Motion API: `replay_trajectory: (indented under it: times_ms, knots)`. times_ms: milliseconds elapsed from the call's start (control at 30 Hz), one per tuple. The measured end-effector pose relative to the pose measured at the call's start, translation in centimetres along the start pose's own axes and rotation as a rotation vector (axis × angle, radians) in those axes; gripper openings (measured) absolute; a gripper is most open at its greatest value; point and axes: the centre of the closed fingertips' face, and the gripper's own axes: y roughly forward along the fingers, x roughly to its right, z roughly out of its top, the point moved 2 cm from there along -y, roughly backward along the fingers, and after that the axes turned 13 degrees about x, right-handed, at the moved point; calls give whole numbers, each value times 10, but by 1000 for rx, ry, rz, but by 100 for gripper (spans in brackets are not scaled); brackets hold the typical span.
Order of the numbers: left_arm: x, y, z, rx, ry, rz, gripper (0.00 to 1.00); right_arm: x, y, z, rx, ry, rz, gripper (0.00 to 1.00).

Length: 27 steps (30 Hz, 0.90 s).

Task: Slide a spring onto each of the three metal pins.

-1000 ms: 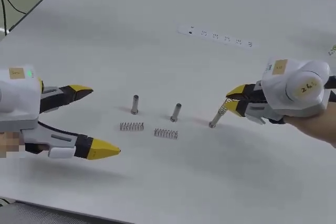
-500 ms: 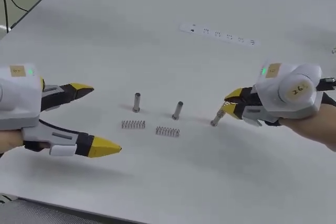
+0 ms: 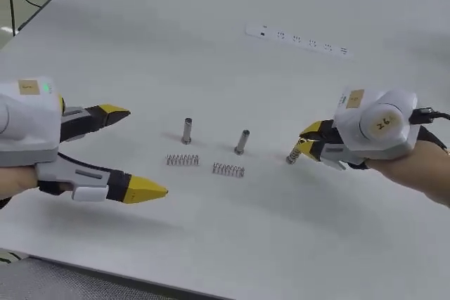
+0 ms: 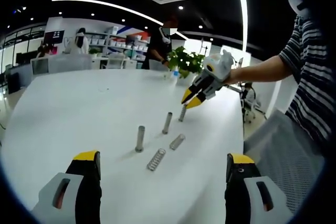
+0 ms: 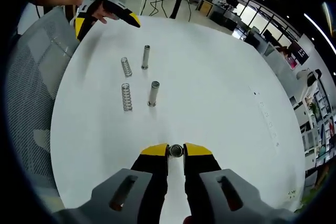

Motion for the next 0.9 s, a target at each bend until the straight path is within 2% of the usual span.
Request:
replay_trajectory:
  times_ms: [333, 600, 900]
  knots:
    - [-1, -1, -1, -3, -1, 2, 97, 0, 4, -4, 12, 39, -14, 8]
    - [1, 1, -1, 0, -7, 0, 96, 2, 5, -4, 17, 32, -13, 9]
    - [1, 1, 1, 3, -7, 3, 96, 5, 3, -2, 30, 43, -43, 13]
